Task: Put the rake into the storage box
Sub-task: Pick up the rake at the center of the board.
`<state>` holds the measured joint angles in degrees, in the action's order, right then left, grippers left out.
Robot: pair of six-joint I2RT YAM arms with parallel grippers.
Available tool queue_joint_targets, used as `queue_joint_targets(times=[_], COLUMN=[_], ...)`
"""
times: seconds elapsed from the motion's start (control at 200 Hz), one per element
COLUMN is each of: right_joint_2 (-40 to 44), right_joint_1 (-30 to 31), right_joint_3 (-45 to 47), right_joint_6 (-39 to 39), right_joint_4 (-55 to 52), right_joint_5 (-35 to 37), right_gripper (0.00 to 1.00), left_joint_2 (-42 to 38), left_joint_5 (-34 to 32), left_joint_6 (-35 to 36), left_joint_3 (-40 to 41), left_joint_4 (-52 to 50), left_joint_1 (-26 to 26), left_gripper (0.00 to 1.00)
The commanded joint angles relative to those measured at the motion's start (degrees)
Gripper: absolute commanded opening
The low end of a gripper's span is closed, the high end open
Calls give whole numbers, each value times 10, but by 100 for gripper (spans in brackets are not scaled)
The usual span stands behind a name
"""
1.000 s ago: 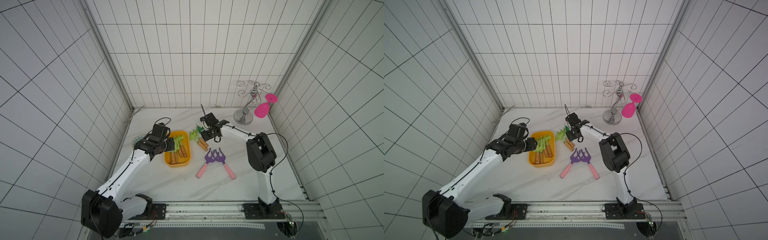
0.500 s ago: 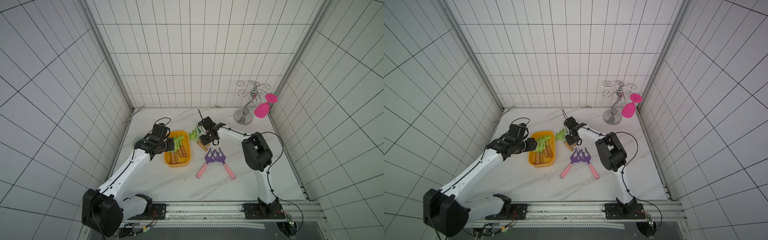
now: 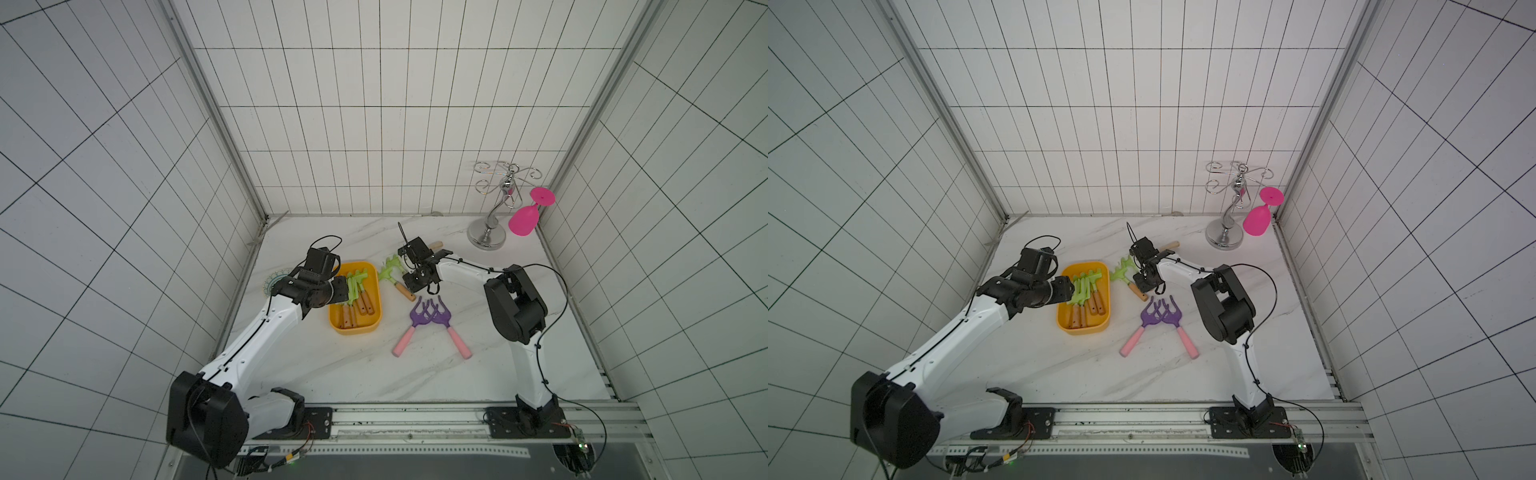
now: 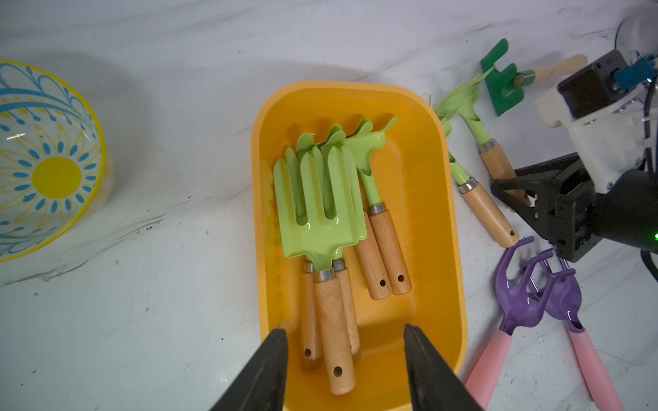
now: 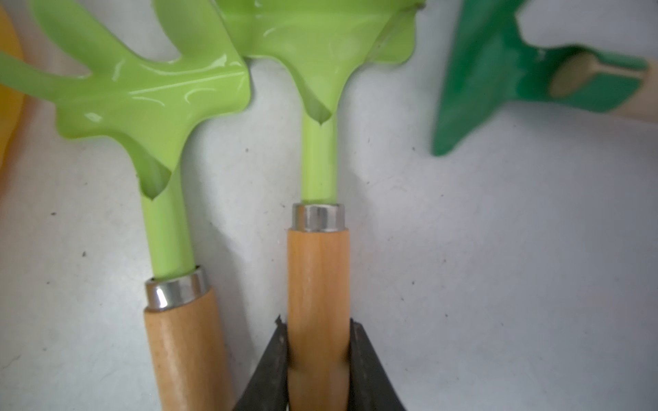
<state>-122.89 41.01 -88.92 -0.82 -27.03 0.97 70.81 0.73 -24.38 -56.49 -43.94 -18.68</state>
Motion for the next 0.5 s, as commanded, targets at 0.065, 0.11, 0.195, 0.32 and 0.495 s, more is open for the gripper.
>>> queue_joint_targets(times=[0.065, 0.11, 0.195, 0.32, 0.495], right_joint_2=[1, 11, 37, 77, 108], right_joint_1=[3, 3, 3, 2, -7], right_joint_3=[8, 9, 18, 30, 25], right_joint_6=[-12, -15, -16, -7, 8], right_joint_4=[-46, -52, -55, -51, -43], right_joint_5=[21, 25, 22, 22, 38], right_gripper=[22, 22, 21, 20, 16], left_joint_2=[3, 3, 3, 6, 13], left_joint_5=[7, 8, 12, 32, 80], left_joint_6=[0, -2, -6, -11, -35], left_joint_3=[2, 2, 1, -1, -11], left_joint_4=[11, 11, 12, 19, 47], left_joint_1=[2, 2, 2, 1, 0], left_gripper=[54, 54, 54, 54, 54])
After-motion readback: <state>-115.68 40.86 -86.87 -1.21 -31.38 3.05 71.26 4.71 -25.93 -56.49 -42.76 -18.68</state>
